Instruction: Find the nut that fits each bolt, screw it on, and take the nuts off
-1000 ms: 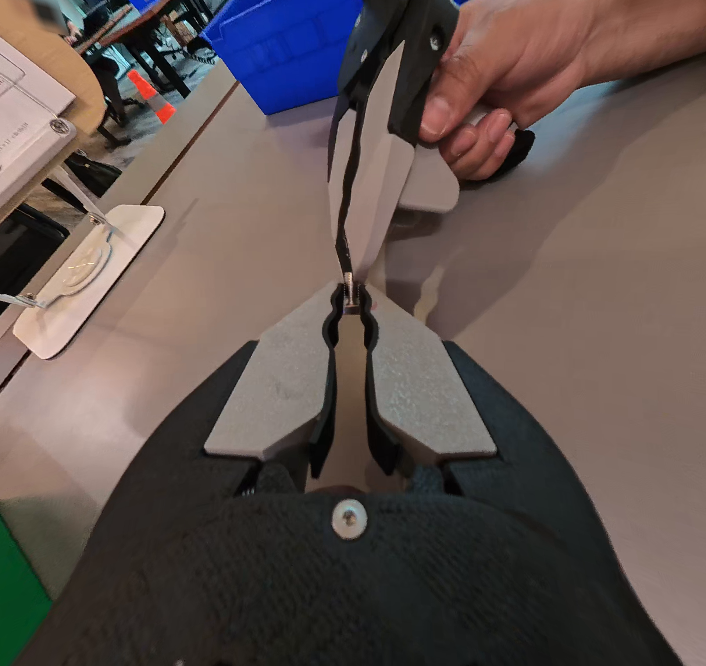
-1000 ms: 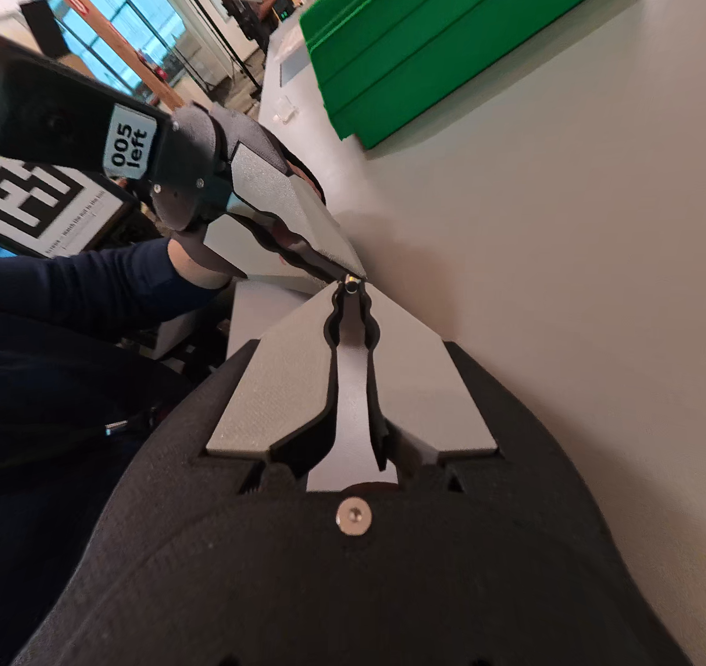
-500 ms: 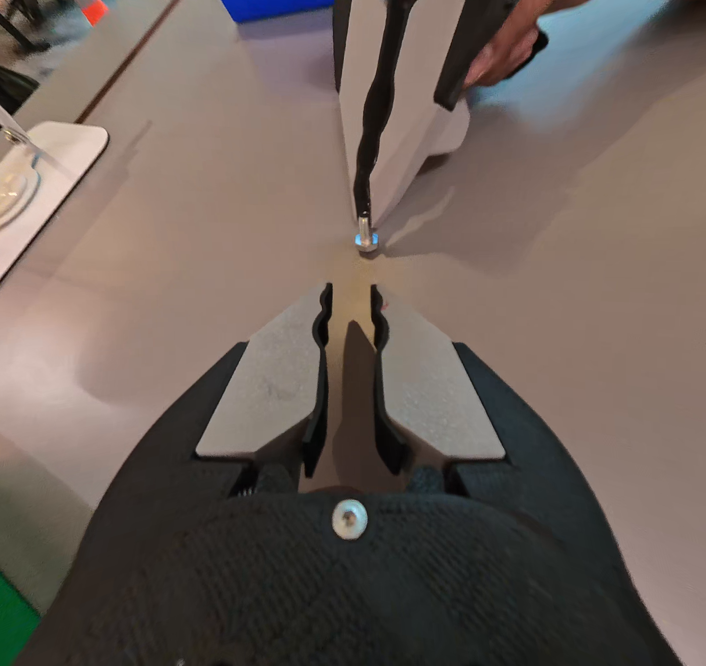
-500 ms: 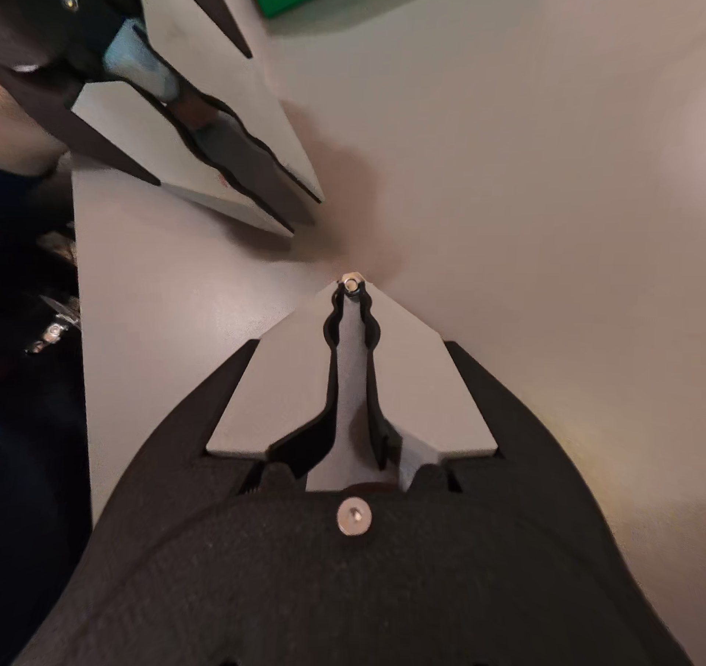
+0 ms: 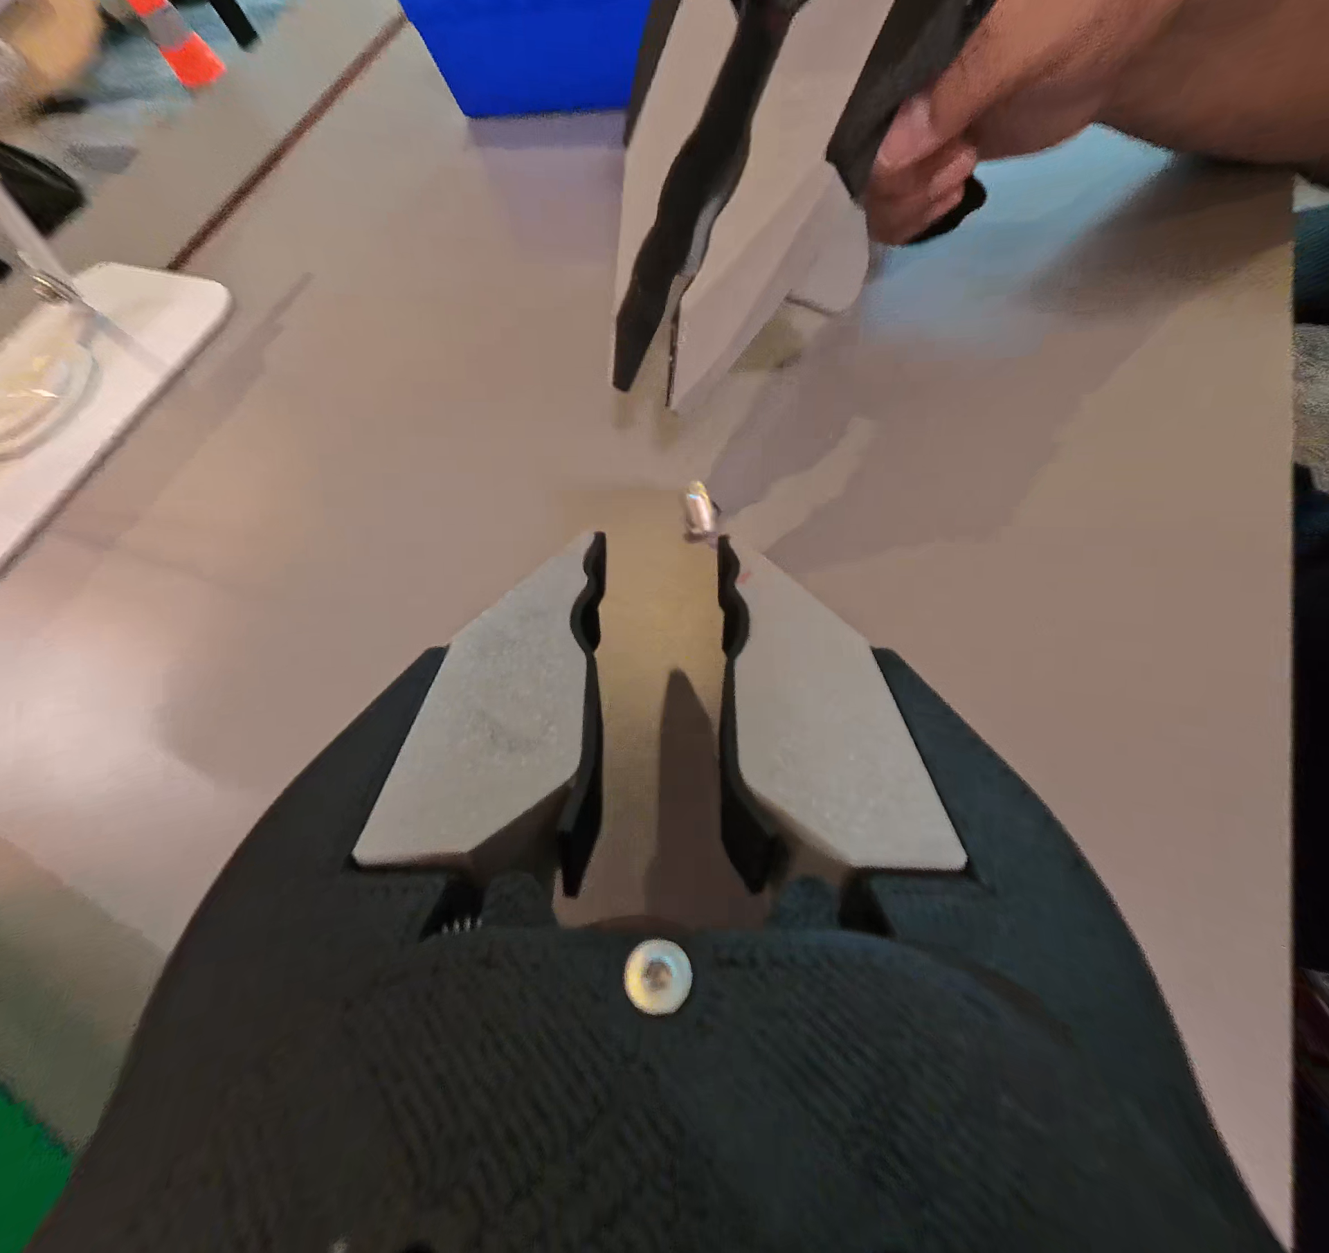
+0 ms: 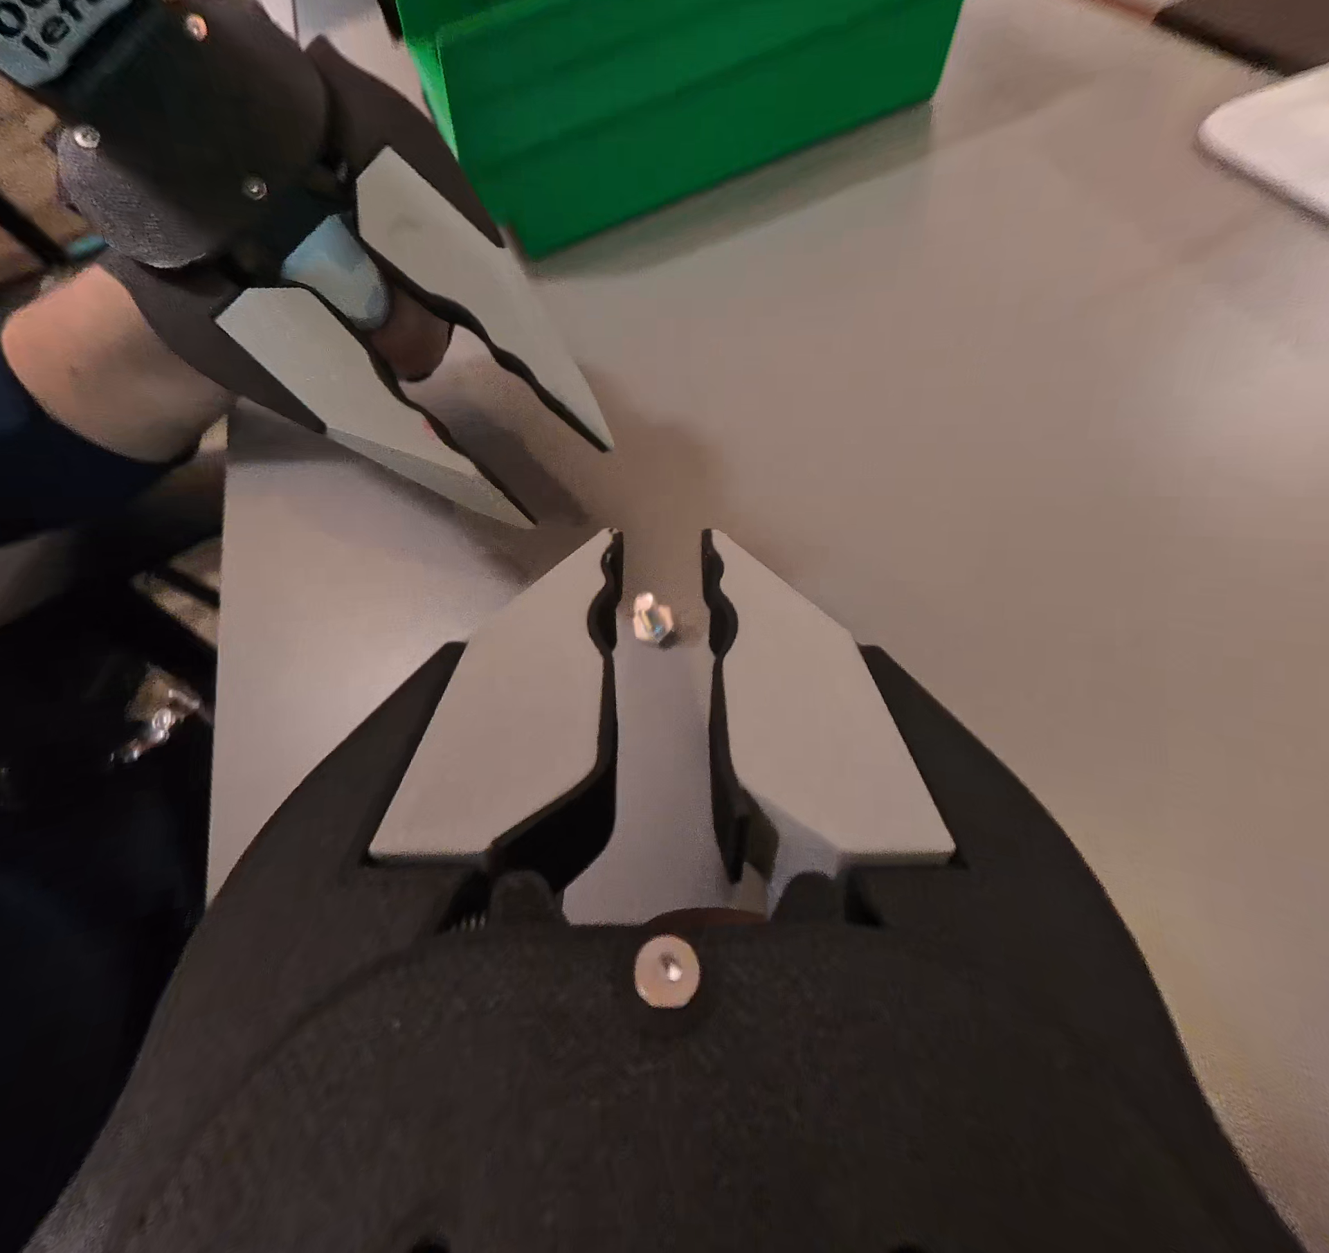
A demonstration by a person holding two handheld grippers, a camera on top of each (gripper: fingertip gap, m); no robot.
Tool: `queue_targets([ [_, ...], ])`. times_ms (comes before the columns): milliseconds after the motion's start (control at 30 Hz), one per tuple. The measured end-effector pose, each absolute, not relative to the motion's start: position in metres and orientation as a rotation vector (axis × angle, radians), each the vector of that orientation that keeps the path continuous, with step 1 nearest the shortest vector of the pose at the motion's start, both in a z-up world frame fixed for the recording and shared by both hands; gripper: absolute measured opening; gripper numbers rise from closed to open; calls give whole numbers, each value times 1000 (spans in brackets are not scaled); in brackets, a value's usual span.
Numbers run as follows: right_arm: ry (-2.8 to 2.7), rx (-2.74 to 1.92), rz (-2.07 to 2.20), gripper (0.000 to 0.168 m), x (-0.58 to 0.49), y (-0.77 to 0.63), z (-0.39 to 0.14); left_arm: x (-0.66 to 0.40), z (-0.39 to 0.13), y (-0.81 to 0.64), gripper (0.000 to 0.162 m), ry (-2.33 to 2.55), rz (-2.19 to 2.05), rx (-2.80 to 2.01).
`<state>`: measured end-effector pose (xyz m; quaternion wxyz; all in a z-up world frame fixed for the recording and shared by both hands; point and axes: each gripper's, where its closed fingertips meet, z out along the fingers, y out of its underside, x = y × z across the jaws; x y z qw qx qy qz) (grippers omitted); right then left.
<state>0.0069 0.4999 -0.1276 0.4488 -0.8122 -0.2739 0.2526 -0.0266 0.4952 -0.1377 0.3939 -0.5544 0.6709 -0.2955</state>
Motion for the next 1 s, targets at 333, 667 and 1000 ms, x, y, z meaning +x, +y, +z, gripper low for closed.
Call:
queue_targets([
  [333, -474, -1796, 437, 46, 49, 524, -87, -160, 21, 670, 56, 1050, -422, -1584],
  [667, -439, -1757, 260, 44, 73, 543, -95, -224, -55, 753, 49, 855, -523, -1785],
  [1000, -413, -1784, 225, 41, 85, 554, -107, -212, -83, 760, 48, 923, -473, -1820],
])
